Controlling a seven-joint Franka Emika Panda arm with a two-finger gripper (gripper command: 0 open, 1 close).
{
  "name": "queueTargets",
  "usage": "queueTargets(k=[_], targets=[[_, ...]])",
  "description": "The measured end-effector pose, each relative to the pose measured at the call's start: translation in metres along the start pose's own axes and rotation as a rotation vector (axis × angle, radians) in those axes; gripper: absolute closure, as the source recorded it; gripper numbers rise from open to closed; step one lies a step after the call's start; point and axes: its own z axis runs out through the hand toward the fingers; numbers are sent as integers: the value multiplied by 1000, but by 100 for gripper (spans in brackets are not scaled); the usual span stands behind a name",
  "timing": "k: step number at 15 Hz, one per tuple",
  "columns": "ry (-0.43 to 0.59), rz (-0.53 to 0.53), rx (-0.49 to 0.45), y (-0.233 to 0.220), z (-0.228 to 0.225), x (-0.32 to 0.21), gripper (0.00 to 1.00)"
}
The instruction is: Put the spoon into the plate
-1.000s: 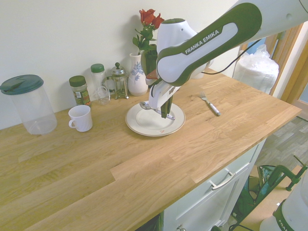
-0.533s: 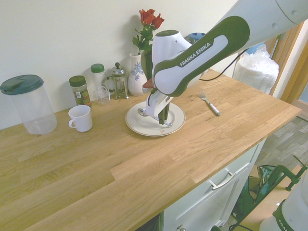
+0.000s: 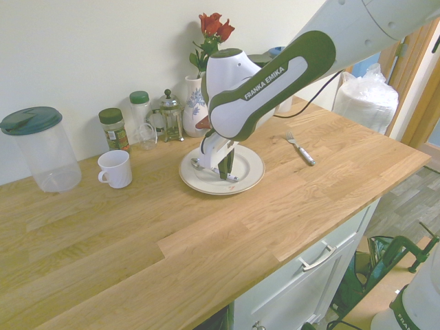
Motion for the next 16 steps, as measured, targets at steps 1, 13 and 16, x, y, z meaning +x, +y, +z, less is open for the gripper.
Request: queueTargets(k=[1, 13, 16], targets=[[-2, 1, -2, -1, 0, 0, 0], [-27, 44, 11, 5, -20, 2, 0], [-44, 120, 45, 30, -77, 1, 0]])
